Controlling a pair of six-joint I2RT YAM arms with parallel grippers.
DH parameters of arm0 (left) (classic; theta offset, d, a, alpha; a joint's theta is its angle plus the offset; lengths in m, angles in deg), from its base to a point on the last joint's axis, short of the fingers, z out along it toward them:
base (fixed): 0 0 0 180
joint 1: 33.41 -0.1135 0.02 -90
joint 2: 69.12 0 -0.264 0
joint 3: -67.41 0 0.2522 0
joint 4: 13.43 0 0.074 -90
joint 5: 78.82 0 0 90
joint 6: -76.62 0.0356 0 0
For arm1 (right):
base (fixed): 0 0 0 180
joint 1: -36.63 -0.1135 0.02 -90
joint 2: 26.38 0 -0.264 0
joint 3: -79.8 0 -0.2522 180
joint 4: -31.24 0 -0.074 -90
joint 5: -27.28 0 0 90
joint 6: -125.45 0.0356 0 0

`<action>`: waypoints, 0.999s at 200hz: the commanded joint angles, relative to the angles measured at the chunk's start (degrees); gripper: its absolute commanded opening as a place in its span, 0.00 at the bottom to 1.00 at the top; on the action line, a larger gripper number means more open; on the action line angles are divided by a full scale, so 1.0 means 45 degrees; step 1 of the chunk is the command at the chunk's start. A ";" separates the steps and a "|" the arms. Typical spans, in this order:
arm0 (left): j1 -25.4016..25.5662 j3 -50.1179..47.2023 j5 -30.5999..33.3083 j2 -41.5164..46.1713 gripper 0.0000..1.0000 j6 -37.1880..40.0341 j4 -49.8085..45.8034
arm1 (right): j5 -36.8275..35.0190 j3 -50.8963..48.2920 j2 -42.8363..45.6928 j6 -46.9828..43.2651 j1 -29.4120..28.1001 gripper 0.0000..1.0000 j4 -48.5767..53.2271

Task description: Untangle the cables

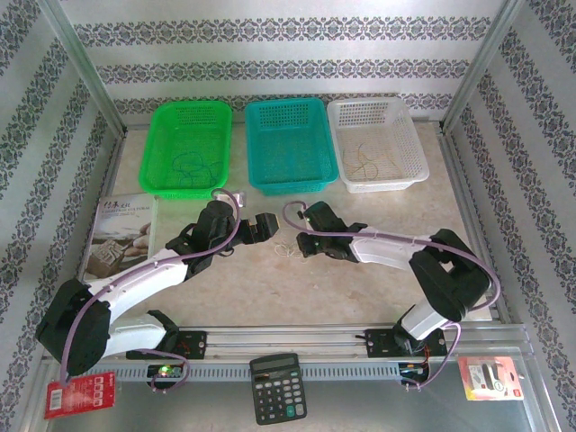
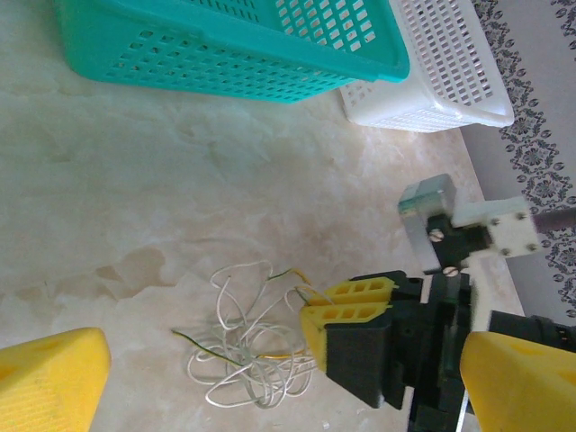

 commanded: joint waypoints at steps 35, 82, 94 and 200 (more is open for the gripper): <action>-0.0129 -0.0102 -0.0039 0.0000 1.00 0.0007 0.0447 | 0.0950 0.0056 0.1760 0.0910 0.0188 0.01 -0.0284; -0.0129 -0.0171 -0.0210 -0.0102 1.00 0.0180 0.0378 | 0.2424 -0.0744 0.2628 0.1712 0.0710 0.00 -0.1754; -0.0124 -0.0175 -0.0260 -0.0164 1.00 0.0130 0.0398 | 0.2868 -0.0995 0.2755 0.1815 0.0817 0.00 -0.2316; -0.0359 -0.0828 -0.2884 -0.2246 0.79 -0.4962 0.5947 | 0.5517 -0.2690 0.2817 0.1775 0.1390 0.00 -0.6733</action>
